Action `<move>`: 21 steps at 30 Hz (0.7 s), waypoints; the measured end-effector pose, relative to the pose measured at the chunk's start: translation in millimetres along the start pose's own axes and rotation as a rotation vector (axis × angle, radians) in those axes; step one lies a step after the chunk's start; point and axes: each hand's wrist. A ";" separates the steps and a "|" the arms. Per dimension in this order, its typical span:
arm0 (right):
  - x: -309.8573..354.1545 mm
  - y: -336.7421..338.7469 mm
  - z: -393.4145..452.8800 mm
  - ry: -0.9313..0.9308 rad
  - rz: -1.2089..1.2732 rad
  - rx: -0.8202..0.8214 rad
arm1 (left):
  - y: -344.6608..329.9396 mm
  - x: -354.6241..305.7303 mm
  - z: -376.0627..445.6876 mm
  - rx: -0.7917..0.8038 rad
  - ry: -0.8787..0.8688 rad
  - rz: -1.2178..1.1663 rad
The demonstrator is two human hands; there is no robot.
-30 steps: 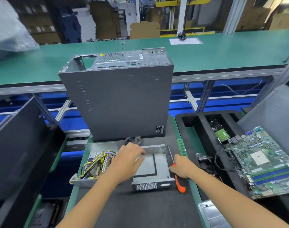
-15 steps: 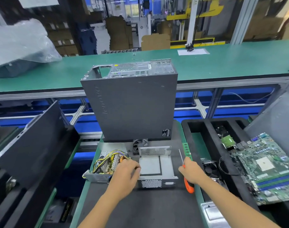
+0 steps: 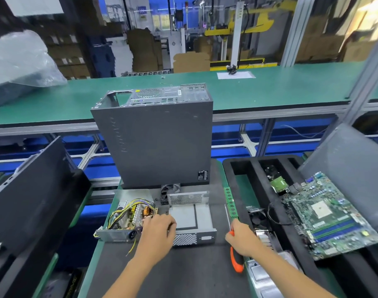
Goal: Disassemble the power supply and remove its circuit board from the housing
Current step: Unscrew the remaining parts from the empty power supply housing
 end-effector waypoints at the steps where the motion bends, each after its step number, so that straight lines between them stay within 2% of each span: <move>1: -0.7 -0.3 0.1 -0.002 -0.001 0.003 | -0.2 0.9 1.3 0.007 0.007 -0.016; 9: 4.6 1.0 7.5 -0.018 0.057 0.016 | -11.4 -8.7 31.1 0.052 0.004 -0.005; 14: -0.4 8.2 7.3 -0.033 0.232 -0.006 | -5.0 -28.7 63.4 0.062 0.057 -0.097; 17: -9.2 19.6 8.1 -0.055 0.376 -0.052 | 14.5 -29.2 72.3 0.002 0.069 -0.098; 21: -25.3 37.6 7.6 0.005 0.468 -0.124 | 48.7 -23.9 68.9 -0.128 0.135 -0.129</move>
Point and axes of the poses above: each hand's wrist, its own z-axis towards the middle knuckle, its own y-axis out of the back of the hand, x = y × z, and after that the axes turned 12 degrees about -z, right-handed
